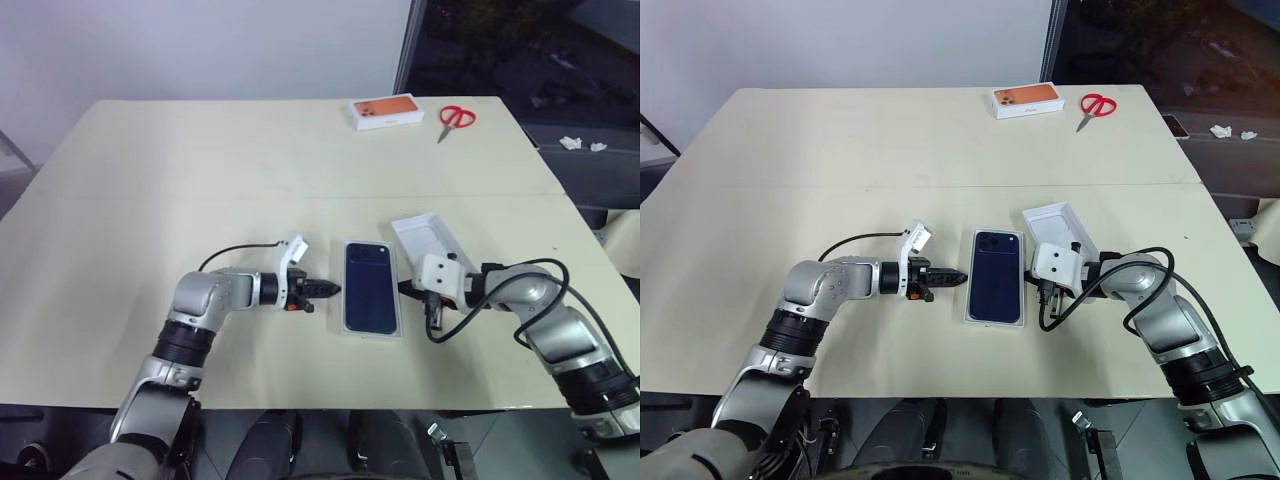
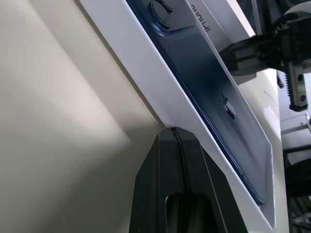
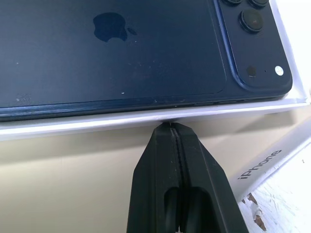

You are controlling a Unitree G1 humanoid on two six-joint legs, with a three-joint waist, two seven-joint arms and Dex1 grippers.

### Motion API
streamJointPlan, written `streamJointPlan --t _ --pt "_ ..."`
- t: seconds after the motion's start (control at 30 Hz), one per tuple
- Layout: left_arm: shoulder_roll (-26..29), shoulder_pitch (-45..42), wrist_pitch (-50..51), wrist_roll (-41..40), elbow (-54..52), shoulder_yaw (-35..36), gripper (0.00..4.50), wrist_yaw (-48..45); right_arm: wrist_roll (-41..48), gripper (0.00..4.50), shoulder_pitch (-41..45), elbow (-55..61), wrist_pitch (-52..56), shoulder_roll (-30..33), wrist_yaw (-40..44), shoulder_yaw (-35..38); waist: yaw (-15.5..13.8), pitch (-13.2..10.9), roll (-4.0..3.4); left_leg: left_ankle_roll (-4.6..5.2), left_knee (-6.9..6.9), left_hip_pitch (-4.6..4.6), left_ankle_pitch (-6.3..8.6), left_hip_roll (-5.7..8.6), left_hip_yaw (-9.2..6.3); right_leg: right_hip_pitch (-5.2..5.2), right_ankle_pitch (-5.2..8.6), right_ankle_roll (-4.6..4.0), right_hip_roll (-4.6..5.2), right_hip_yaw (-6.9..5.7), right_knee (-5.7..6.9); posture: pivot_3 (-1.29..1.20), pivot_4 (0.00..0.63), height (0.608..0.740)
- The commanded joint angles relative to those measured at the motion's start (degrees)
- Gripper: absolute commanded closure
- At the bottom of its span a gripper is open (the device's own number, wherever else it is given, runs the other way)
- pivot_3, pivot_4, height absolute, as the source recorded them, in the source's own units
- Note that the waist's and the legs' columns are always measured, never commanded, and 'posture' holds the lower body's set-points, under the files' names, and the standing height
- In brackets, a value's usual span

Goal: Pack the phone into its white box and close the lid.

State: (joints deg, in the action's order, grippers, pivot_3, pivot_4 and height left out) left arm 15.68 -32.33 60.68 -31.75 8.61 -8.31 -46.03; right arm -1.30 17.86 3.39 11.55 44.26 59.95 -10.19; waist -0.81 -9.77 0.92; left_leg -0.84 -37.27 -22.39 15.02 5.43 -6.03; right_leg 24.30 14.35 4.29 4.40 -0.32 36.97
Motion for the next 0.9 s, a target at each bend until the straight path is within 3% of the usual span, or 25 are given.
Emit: streamJointPlan --t 0.03,0.23,0.43,0.53,0.63,0.77,0.83,0.9 --pt "-2.09 -1.20 -0.52 -1.31 -2.56 -1.14 4.50 -1.15 0.31 4.48 0.20 0.17 0.02 -0.04 0.80 -0.93 0.00 0.00 0.00 0.00 -0.01 0.00 0.00 0.00 0.00 0.00 0.00 0.00 0.00 0.00 0.00 0.00 0.150 0.740" --pt "-0.96 -0.47 -1.39 -0.99 -3.37 -0.92 4.50 -1.69 2.69 4.48 0.87 2.05 2.36 -0.74 1.88 -0.03 0.00 0.00 0.00 -0.01 -0.01 0.00 0.00 0.00 0.00 0.00 0.00 0.00 0.00 0.00 0.00 0.00 0.150 0.740" --pt "2.33 -1.60 -2.31 -2.41 -3.23 3.04 4.50 -3.12 10.93 4.48 4.50 10.49 13.30 -1.55 2.97 4.22 0.30 -0.04 -0.02 -0.01 0.03 -0.02 -0.01 -0.03 0.00 0.06 0.00 0.00 -0.01 0.00 0.00 0.00 0.150 0.740" --pt "5.17 -2.12 -2.34 -3.73 -4.97 5.50 3.71 -4.75 16.24 4.50 9.34 14.17 22.35 -2.87 0.84 7.55 0.88 -0.10 -0.05 0.01 0.06 -0.04 0.01 -0.08 0.01 0.15 0.00 0.00 -0.05 0.00 0.06 0.00 0.150 0.740" --pt "7.82 -2.21 -3.27 -3.86 -5.59 6.99 2.20 -6.12 16.08 3.15 11.31 15.15 24.47 -1.96 -0.53 7.76 0.38 -0.09 -0.04 0.11 0.12 -0.04 0.06 -0.13 -0.02 0.17 0.00 0.00 -0.08 -0.02 0.06 0.00 0.150 0.740" --pt "10.28 -1.70 -3.39 -4.45 -5.61 7.61 0.08 -7.87 13.38 0.98 10.39 14.29 21.63 0.54 -0.46 5.52 -0.05 -0.09 -0.03 0.12 0.09 -0.06 0.07 -0.03 -0.04 0.08 0.00 0.00 0.02 -0.07 -0.07 0.00 0.150 0.740" --pt "10.85 -1.13 -3.59 -4.41 -5.54 7.31 0.00 -8.44 11.81 0.03 8.71 13.10 19.87 2.14 -0.01 3.90 -0.02 -0.09 -0.02 0.12 0.05 -0.08 0.07 0.06 -0.03 0.08 0.00 0.00 0.10 -0.05 -0.07 0.00 0.150 0.740" --pt "10.77 -0.68 -3.76 -4.28 -5.61 7.44 0.00 -8.11 11.93 0.03 8.04 12.94 19.12 2.60 0.33 3.28 0.08 -0.09 -0.02 0.14 0.01 -0.08 0.08 0.10 0.00 0.06 0.00 0.00 0.13 -0.03 -0.07 0.00 0.150 0.740"
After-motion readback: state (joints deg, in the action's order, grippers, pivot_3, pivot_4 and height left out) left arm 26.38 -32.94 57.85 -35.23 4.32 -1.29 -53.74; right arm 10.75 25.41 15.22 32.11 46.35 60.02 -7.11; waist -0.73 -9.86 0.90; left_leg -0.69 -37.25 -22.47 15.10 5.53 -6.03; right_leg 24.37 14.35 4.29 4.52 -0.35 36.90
